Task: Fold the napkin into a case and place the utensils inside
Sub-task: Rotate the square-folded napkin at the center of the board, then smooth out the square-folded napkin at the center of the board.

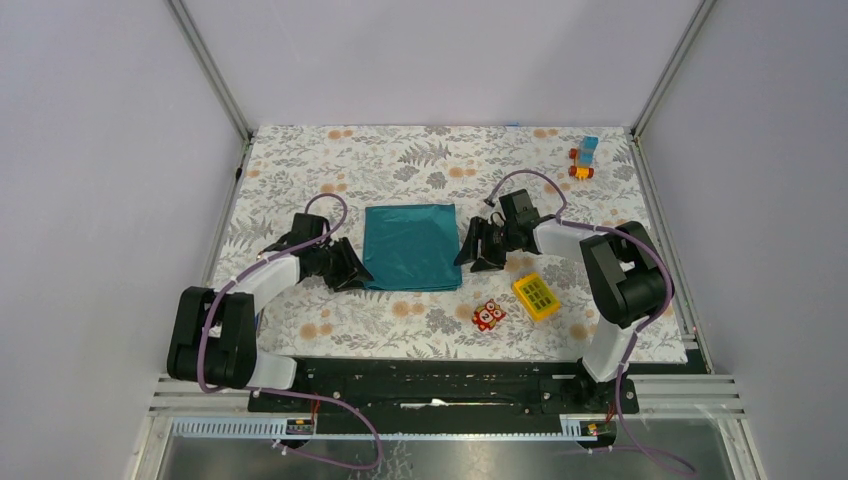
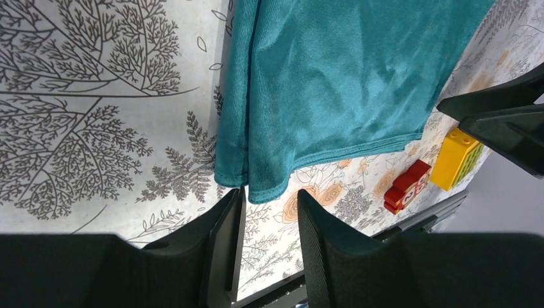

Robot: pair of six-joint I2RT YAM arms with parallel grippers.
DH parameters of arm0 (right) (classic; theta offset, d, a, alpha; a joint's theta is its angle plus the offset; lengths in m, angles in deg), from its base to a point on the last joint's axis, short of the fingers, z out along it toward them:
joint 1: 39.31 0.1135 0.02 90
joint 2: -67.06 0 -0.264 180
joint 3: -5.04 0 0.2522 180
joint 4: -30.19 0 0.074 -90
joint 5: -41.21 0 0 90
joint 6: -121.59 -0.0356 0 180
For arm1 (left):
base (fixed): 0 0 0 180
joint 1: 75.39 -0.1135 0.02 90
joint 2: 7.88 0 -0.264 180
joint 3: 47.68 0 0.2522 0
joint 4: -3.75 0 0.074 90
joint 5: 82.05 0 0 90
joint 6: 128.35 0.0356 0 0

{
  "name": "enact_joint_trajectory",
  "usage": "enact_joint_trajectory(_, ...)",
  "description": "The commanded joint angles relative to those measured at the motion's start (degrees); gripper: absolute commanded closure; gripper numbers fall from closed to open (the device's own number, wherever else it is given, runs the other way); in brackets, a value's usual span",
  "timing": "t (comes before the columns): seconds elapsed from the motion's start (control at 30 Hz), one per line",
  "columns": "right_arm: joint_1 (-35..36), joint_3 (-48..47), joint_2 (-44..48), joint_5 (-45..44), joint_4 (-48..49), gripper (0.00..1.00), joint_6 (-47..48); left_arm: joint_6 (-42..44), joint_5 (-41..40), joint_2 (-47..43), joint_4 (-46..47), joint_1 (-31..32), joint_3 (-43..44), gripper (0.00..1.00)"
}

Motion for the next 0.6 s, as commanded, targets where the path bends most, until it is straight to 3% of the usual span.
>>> enact_joint_trajectory(0.0,0.2,-0.2,-0.3,1.6,2.2,0.37,-0.7,0.0,1.0,1.4,4.0,0.1,-0.4,0.60)
enact_joint_trajectory(0.4,0.2,0.0,-0.7,1.9,2.6,0.37,-0.6,0.3,1.6,2.9,5.8,0.1,-0.9,0.72)
enact_joint_trajectory(0.57,0.2,0.3,-0.7,2.2,2.8,0.37,-0.8,0.3,1.1,1.4,5.7,0.2,-0.2,0.97)
